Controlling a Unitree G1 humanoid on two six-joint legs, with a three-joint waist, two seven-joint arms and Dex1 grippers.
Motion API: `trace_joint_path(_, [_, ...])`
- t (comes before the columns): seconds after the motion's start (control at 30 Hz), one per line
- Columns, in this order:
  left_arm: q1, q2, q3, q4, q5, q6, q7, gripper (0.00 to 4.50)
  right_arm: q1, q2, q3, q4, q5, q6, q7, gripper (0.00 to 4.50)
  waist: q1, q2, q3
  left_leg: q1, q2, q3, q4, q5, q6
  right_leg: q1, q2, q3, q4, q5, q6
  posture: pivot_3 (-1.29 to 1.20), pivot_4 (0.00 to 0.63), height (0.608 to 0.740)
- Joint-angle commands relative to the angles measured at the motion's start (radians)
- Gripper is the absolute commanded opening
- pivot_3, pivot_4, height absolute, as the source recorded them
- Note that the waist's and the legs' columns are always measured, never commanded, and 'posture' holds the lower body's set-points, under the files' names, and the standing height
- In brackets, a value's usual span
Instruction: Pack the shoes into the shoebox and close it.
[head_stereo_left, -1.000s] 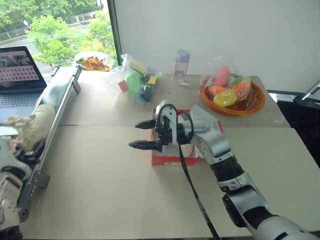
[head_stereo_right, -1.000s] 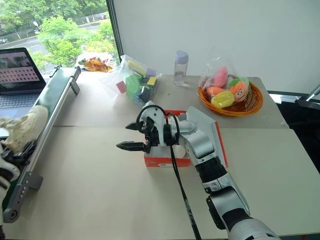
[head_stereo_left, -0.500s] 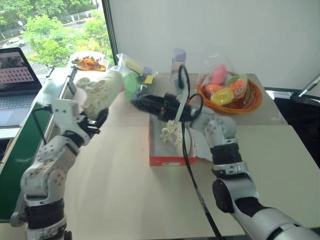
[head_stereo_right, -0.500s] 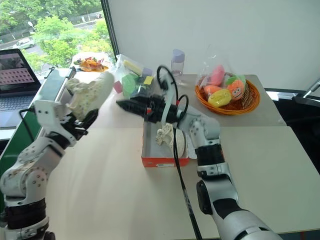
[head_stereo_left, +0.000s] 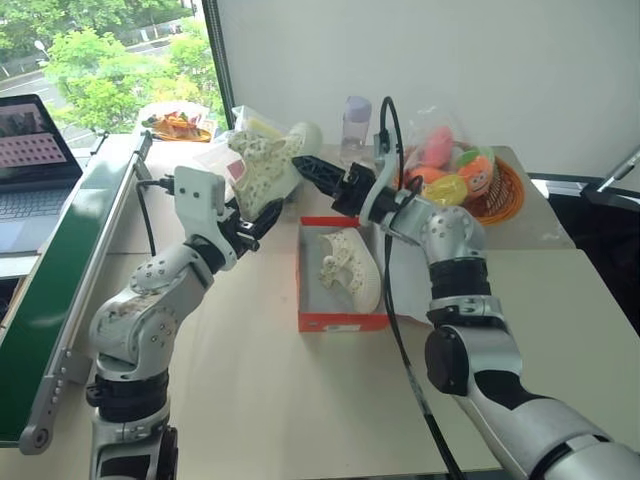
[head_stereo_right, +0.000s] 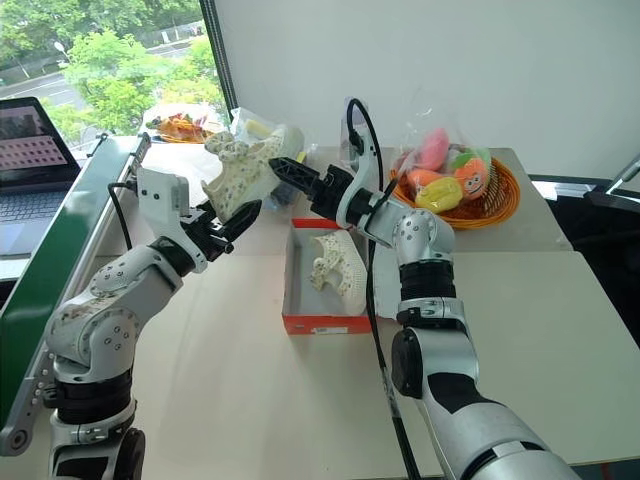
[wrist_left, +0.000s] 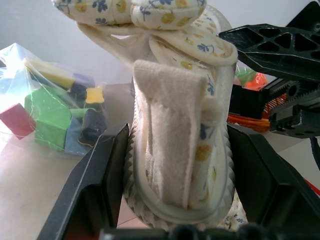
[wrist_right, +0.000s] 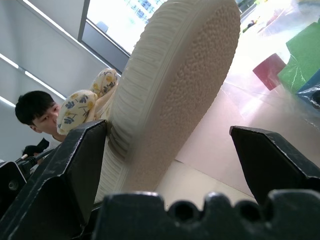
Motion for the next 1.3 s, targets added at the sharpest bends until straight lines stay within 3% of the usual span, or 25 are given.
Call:
trace_joint_path(0.03, [-0.001,-0.039,-0.041,-0.092,-0.025,-0.001,0.006,2.75,-0.031,-0.005,-0.024,-0.003,0.012,-0.035,-0.015,4.5,0.002,0.0,0.0,0.0,0.0,0.0,0.0,0.0,0.0,0.0,0.0,0.0,0.0,0.0,0.0,0.0,0.15,0.74])
trace_joint_path(0.07, [0.005,-0.049,-0.047,-0.097,-0.025,0.003,0.01,2.75,-0.031,-0.004,-0.024,-0.002,0.013,-0.038,-0.017,4.5,0.003,0.0,0.0,0.0,0.0,0.0,0.0,0.0,0.0,0.0,0.0,0.0,0.0,0.0,0.0,0.0,0.15,0.74])
trace_joint_path(0.17, [0.021,-0.073,-0.066,-0.114,-0.023,0.008,0.02,2.74,-0.035,-0.001,-0.026,0.007,0.012,-0.051,-0.023,3.84,0.004,0.0,0.0,-0.001,0.0,0.0,0.0,0.0,0.0,0.0,0.0,0.0,0.0,0.0,0.0,0.0,0.15,0.74])
trace_joint_path(0.4, [0.014,-0.041,-0.016,-0.108,-0.048,0.038,0.017,2.74,-0.046,-0.007,-0.035,0.019,0.014,-0.064,-0.026,1.66,0.003,0.0,0.0,-0.001,0.001,0.0,0.001,0.0,0.0,0.0,0.001,0.0,0.0,0.0,0.0,0.0,0.15,0.74])
trace_joint_path(0.5, [0.011,-0.01,0.031,-0.103,-0.074,0.055,0.01,3.76,-0.051,-0.018,-0.034,0.019,0.01,-0.067,-0.024,0.88,0.003,0.0,0.0,-0.001,0.001,0.0,0.001,0.0,0.0,0.0,0.001,0.0,0.0,0.0,0.0,0.0,0.15,0.74])
trace_joint_path(0.57, [0.013,0.03,0.053,-0.11,-0.09,0.073,-0.007,4.5,-0.058,-0.035,-0.028,0.014,0.003,-0.069,-0.018,0.59,0.004,0.0,0.0,-0.001,0.001,-0.001,0.001,0.0,0.0,0.0,0.001,0.0,0.0,0.0,0.0,0.0,0.15,0.74])
trace_joint_path(0.73, [0.06,0.16,0.126,-0.154,-0.208,0.13,-0.116,4.5,-0.111,-0.207,0.053,-0.029,-0.007,0.069,0.109,0.55,0.007,0.003,0.002,-0.003,0.001,-0.001,0.002,0.0,0.0,-0.001,0.001,-0.001,0.0,0.0,0.0,0.0,0.15,0.74])
trace_joint_path(1.0, [0.118,0.231,0.113,-0.129,-0.155,0.092,-0.14,4.5,-0.082,-0.376,0.283,-0.037,-0.052,0.198,0.416,0.54,-0.003,0.003,0.002,-0.003,0.003,-0.001,0.002,0.0,0.0,-0.001,0.004,0.0,-0.001,0.0,0.0,0.0,0.15,0.74])
trace_joint_path(1.2, [0.138,0.252,0.08,-0.171,-0.153,0.088,-0.18,4.5,-0.095,-0.353,0.415,0.152,-0.187,0.079,0.543,0.54,-0.001,0.003,0.002,-0.003,0.004,-0.001,0.004,0.0,0.0,-0.001,0.005,0.0,-0.001,0.0,-0.001,0.0,0.15,0.74])
trace_joint_path(1.3, [0.199,0.328,0.1,-0.221,-0.157,0.091,-0.245,4.5,-0.129,-0.312,0.418,0.278,-0.234,0.011,0.563,0.54,-0.004,0.003,0.002,-0.003,0.004,0.0,0.004,0.0,0.0,-0.001,0.006,0.001,-0.001,0.0,-0.001,0.0,0.15,0.74])
